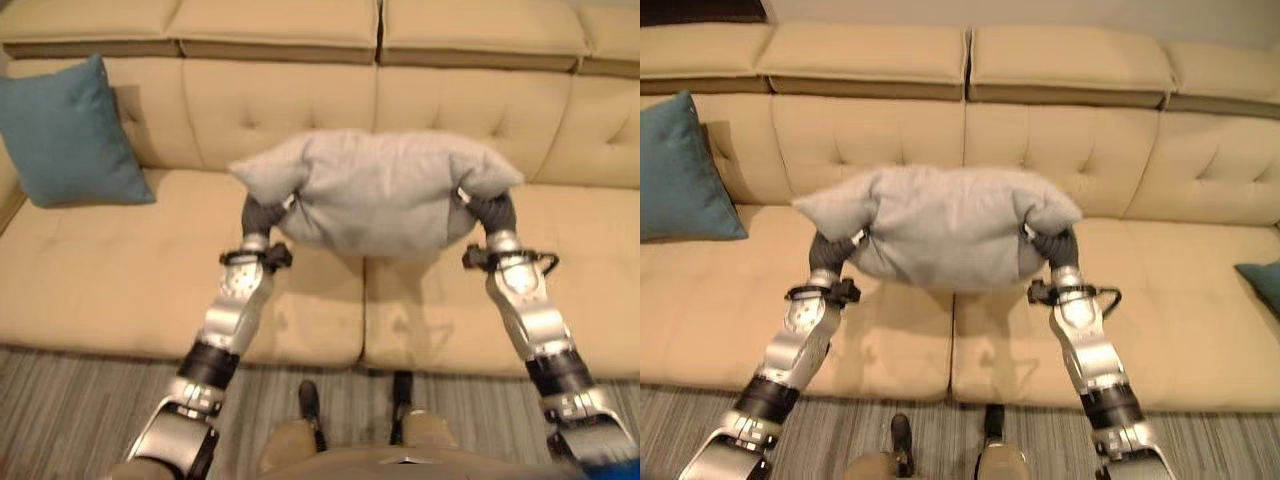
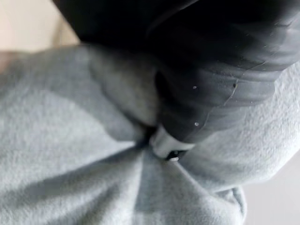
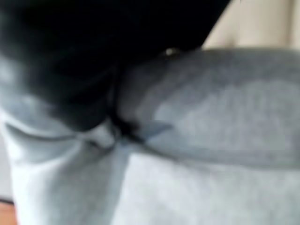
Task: Pick up all the scattered cushions and arrange them neatly on the sofa.
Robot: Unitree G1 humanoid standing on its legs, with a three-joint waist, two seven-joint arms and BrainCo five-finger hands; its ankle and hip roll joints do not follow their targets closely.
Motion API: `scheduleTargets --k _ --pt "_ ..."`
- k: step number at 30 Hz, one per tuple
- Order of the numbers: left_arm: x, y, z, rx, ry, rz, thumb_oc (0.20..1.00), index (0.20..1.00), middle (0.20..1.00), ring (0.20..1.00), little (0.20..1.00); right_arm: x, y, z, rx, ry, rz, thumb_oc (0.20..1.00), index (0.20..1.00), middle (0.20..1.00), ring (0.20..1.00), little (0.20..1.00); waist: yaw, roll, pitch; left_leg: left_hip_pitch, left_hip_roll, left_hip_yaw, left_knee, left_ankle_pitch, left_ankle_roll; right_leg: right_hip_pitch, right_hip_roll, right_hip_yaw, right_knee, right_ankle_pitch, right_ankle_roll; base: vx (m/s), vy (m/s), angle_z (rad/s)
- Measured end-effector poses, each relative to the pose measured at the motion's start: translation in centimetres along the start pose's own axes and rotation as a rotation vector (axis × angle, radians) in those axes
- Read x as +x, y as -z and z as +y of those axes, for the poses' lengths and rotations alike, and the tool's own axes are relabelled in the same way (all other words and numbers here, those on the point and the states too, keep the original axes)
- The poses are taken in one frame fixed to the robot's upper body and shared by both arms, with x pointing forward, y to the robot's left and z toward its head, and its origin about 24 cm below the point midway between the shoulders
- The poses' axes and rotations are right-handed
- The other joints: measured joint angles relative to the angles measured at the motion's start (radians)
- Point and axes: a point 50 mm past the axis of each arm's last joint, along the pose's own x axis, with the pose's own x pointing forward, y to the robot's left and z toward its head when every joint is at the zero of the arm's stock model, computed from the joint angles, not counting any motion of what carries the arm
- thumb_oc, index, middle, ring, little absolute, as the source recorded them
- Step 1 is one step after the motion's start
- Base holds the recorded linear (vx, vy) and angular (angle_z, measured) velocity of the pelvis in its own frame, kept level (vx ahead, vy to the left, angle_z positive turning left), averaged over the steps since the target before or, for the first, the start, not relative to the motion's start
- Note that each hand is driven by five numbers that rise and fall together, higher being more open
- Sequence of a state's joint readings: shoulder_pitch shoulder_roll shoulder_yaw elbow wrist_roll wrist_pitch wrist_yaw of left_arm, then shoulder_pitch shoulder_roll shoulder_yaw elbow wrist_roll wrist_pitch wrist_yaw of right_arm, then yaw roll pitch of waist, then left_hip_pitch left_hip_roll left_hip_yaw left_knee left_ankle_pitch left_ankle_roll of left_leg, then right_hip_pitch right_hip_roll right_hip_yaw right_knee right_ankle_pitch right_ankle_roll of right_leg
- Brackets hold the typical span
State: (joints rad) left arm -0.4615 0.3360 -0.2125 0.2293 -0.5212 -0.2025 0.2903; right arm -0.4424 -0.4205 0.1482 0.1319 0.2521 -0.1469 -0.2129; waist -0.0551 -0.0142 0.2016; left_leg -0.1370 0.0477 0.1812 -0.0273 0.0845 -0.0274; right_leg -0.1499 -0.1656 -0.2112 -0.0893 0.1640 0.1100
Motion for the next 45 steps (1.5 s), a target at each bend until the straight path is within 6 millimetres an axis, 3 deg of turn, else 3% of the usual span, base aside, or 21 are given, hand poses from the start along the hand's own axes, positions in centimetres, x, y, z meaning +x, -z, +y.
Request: scheduleTargets --k 3,5,15,22,32,40,45 --pt "3.0 -3.9 -1.5 -0.016 0.003 -0.151 0.200 0.200 0.200 0.200 0.200 3.7 -2.9 -0.8 -0.053 0.041 -0.097 0.200 0.200 0.200 0.200 0.200 0.002 0.010 0.039 -0.079 0.004 -0.003 0.027 0.006 0.000 -0.081 -0.001 0.005 0.033 0.001 -0.004 -0.09 -0.007 -0.01" --pt "4.5 -5.5 -2.2 -0.009 0.001 -0.196 0.200 0.200 0.200 0.200 0.200 5.1 -4.0 -1.0 -0.049 0.069 -0.120 0.200 0.200 0.200 0.200 0.200 -0.001 0.010 0.072 -0.103 0.005 -0.008 0.038 0.008 0.001 -0.101 -0.002 0.005 0.038 0.006 -0.011 -0.03 -0.009 0.05" --pt "4.8 -3.1 -1.5 0.002 -0.066 -0.091 0.200 0.200 0.200 0.200 0.200 5.5 -2.2 -0.4 -0.087 0.061 -0.034 0.200 0.200 0.200 0.200 0.200 -0.007 0.007 0.105 -0.146 0.002 -0.026 0.032 0.008 0.000 -0.143 -0.001 0.002 0.039 0.004 -0.020 -0.03 -0.006 0.01" --pt "5.0 -2.9 -1.9 -0.024 -0.061 -0.079 0.200 0.200 0.200 0.200 0.200 6.6 -3.1 -0.9 -0.116 0.080 -0.054 0.200 0.200 0.200 0.200 0.200 -0.002 0.003 0.127 -0.237 0.002 -0.027 0.047 0.015 0.001 -0.238 -0.005 0.004 0.067 0.005 -0.022 -0.01 -0.007 0.00" --pt "6.4 -6.0 -3.2 -0.047 -0.027 -0.185 0.200 0.200 0.200 0.200 0.200 8.1 -5.9 -1.8 -0.134 0.123 -0.140 0.200 0.200 0.200 0.200 0.200 -0.003 0.002 0.133 -0.294 0.003 -0.031 0.048 0.020 0.001 -0.295 -0.006 0.001 0.071 0.007 -0.024 0.02 -0.003 0.01" --pt "6.6 -6.4 -3.4 -0.049 -0.026 -0.196 0.200 0.200 0.200 0.200 0.200 8.5 -6.7 -1.8 -0.139 0.127 -0.166 0.200 0.200 0.200 0.200 0.200 -0.003 0.002 0.133 -0.294 -0.001 -0.034 0.048 0.021 0.002 -0.295 -0.010 0.000 0.073 0.007 -0.024 0.00 0.001 0.01" --pt "6.5 -6.2 -3.6 -0.043 -0.027 -0.189 0.200 0.200 0.200 0.200 0.200 8.6 -6.2 -2.0 -0.154 0.130 -0.139 0.200 0.200 0.200 0.200 0.200 0.000 0.003 0.133 -0.303 -0.004 -0.044 0.048 0.025 0.001 -0.308 -0.013 -0.002 0.086 0.005 -0.022 -0.01 0.000 0.02"
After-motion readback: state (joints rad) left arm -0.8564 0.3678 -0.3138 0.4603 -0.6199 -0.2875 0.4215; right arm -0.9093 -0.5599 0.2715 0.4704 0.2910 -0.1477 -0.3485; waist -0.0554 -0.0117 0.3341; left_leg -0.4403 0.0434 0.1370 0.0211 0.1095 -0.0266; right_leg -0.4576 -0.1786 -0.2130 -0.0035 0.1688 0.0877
